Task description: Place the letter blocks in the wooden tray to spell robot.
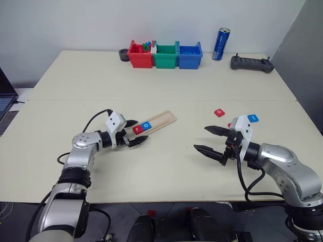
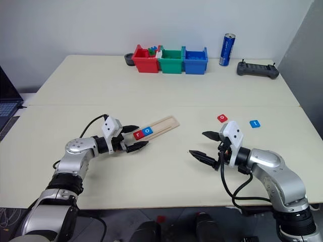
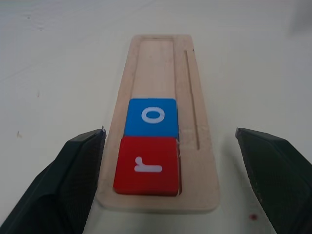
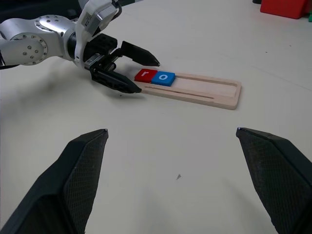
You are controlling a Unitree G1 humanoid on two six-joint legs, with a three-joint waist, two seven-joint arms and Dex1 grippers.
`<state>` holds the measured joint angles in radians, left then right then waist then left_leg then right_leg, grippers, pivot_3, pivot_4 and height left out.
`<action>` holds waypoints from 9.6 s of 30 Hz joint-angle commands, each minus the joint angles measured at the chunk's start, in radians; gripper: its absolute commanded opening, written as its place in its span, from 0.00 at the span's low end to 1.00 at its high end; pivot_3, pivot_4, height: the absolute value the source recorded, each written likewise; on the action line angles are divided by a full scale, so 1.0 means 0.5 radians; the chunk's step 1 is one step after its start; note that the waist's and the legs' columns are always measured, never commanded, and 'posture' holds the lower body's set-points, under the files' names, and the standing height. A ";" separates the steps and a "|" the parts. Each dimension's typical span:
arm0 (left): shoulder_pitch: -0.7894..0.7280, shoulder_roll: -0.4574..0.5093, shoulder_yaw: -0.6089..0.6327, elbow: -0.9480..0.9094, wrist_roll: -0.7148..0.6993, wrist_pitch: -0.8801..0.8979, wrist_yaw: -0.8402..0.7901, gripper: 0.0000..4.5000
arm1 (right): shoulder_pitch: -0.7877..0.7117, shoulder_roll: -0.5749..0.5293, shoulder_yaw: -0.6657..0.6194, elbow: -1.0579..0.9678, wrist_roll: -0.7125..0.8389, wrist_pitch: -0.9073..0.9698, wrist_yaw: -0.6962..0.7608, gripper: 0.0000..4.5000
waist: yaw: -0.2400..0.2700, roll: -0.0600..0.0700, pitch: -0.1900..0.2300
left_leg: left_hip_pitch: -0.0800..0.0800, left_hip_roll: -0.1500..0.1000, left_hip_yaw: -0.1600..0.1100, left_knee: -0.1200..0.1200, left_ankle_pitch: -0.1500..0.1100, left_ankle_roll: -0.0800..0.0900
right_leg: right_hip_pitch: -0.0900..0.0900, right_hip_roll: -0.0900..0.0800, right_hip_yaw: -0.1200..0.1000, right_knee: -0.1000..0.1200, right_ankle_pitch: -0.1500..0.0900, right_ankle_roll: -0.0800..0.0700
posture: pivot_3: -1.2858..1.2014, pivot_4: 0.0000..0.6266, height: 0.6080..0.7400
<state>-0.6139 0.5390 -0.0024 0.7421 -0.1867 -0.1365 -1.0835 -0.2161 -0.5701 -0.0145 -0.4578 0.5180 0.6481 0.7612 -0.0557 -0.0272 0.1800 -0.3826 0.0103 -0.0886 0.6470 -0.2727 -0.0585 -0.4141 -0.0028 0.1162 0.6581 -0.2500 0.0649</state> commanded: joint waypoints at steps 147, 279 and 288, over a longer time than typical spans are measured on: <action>1.155 -0.121 -0.011 -2.015 -0.429 0.675 0.163 0.99 | 0.330 0.044 -0.476 0.132 -0.256 -0.179 -0.733 1.00 | 0.028 0.006 -0.002 | 0.004 0.001 -0.036 0.011 0.001 0.000 | 0.018 -0.001 -0.034 0.010 -0.007 -0.011 | 0.52 0.24 1.00; 1.197 -0.010 -0.071 -2.047 -0.466 0.586 0.181 1.00 | -0.054 -0.817 0.020 1.027 -0.502 -1.130 1.026 0.99 | -0.010 0.017 0.008 | 0.010 0.003 -0.035 -0.003 0.000 0.000 | 0.018 -0.001 -0.037 0.009 -0.021 -0.019 | 0.52 0.24 1.00; 1.182 -0.020 -0.066 -2.022 -0.469 0.569 0.185 1.00 | -0.335 -0.706 0.135 1.453 -0.603 -1.273 1.144 0.99 | 0.002 0.017 0.008 | 0.009 0.001 -0.036 -0.002 0.000 0.000 | 0.018 -0.003 -0.038 0.009 -0.021 -0.020 | 0.52 0.24 1.00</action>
<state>-0.0133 0.5322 -0.0383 -0.2623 -0.4161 0.1669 -0.9926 -0.3638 -0.9203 0.0618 0.2635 0.2197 0.0306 1.3195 -0.0545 -0.0188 0.1839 -0.3781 0.0108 -0.1068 0.6461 -0.2725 -0.0585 -0.4050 -0.0041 0.0974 0.6628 -0.2604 0.0550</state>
